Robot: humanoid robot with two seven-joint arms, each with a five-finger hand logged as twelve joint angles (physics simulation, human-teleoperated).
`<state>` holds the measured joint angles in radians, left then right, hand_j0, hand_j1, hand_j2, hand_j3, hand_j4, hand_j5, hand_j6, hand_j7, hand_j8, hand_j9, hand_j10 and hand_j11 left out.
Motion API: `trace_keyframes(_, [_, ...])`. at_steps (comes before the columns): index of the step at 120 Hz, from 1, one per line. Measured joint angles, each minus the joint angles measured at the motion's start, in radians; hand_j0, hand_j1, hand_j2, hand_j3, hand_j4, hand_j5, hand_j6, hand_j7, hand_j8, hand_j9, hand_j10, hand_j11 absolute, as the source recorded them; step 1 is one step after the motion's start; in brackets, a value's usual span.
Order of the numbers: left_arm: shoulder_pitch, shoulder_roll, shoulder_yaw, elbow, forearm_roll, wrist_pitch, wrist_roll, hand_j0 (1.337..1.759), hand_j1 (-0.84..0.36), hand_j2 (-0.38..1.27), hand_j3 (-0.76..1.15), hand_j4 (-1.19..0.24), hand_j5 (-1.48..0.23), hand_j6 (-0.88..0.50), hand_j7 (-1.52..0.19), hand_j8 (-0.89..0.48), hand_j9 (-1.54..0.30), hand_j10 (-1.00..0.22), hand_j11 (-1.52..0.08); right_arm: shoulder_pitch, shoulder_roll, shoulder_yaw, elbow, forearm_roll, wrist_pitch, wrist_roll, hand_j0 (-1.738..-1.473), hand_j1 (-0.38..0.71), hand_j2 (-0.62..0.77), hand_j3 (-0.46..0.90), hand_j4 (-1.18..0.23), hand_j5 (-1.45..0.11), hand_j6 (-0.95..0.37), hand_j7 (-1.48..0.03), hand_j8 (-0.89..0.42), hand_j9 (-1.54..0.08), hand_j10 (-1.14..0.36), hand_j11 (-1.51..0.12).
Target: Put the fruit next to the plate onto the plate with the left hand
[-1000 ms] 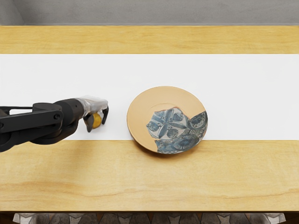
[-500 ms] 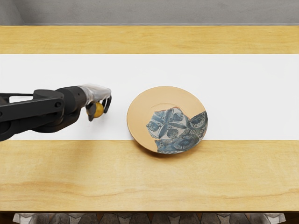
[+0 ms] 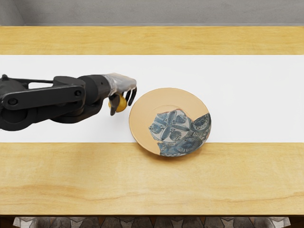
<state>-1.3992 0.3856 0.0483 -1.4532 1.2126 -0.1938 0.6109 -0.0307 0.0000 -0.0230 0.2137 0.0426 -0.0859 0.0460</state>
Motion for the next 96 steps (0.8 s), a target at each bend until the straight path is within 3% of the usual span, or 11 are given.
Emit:
trace_keyframes(8, [-0.005,-0.027,-0.003,0.011,-0.005,0.001,0.000,1.656,-0.37,0.73,0.00,-0.76,-1.09,-0.48,-1.05,-0.45,-1.04,-0.70,-1.04,0.000,0.000,0.000,0.000,0.000,0.000,0.000,-1.658,-0.32,0.00,0.00,-0.02,-0.03,-0.02,-0.03,-0.02,-0.03,-0.02,-0.03])
trace_keyframes(25, [-0.015,-0.080,-0.016,0.033,-0.008,0.001,0.000,1.656,-0.42,0.77,0.00,-0.75,-1.09,-0.47,-1.05,-0.44,-1.03,-0.70,-1.04,0.000,0.000,0.000,0.000,0.000,0.000,0.000,-1.658,-0.32,0.00,0.00,-0.02,-0.03,-0.02,-0.03,-0.02,-0.03,-0.02,-0.03])
trace_keyframes(53, [-0.024,-0.150,-0.025,0.063,-0.009,0.006,0.000,1.656,-0.40,0.68,0.00,-0.75,-1.09,-0.45,-1.05,-0.42,-1.03,-0.69,-1.04,0.000,0.000,0.000,-0.001,0.000,0.000,0.000,-1.658,-0.32,0.00,0.00,-0.02,-0.03,-0.02,-0.03,-0.02,-0.03,-0.02,-0.03])
trace_keyframes(96, [-0.002,-0.196,-0.024,0.087,-0.027,0.008,0.000,1.656,-0.40,0.71,0.00,-0.76,-1.08,-0.47,-1.05,-0.44,-1.03,-0.70,-1.04,0.000,0.000,0.000,-0.001,-0.001,0.000,0.000,-1.658,-0.32,0.00,0.00,-0.02,-0.03,-0.02,-0.03,-0.02,-0.03,-0.02,-0.03])
